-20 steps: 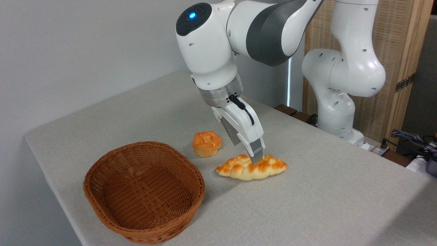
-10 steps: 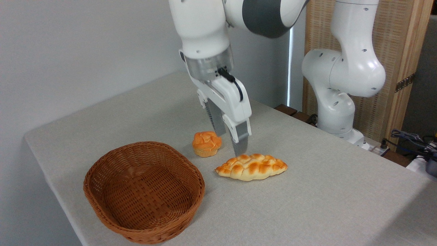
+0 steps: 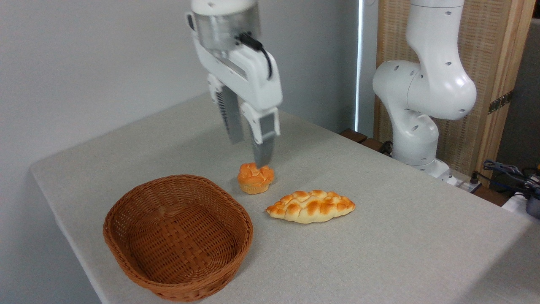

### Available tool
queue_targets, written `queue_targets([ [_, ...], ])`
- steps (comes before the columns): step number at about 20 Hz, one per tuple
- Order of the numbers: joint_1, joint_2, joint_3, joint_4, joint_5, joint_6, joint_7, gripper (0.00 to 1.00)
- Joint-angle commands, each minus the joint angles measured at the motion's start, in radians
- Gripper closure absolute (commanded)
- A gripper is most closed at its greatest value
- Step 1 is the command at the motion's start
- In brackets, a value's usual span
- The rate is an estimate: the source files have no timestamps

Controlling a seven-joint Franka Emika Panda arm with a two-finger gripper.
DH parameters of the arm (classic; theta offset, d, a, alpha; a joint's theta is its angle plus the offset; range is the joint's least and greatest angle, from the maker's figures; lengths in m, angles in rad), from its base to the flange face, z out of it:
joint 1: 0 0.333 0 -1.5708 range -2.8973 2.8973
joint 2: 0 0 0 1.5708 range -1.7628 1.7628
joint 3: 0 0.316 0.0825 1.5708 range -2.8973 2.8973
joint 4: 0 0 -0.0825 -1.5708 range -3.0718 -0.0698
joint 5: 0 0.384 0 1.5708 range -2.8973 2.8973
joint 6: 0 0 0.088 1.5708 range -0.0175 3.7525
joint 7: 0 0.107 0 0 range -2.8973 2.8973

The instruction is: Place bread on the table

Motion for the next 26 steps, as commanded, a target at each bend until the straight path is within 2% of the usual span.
queue_targets([
  [1,-0.003,0.138,-0.039,0.213,-0.011,-0.046,-0.127,0.00],
  [3,-0.006,0.174,-0.044,0.249,-0.010,-0.048,-0.168,0.00],
  [18,-0.006,0.149,-0.036,0.211,0.009,-0.048,-0.152,0.00],
  [21,-0.012,0.145,-0.050,0.201,0.073,-0.054,-0.152,0.00],
  [26,-0.014,0.137,-0.056,0.192,0.095,-0.051,-0.152,0.00],
])
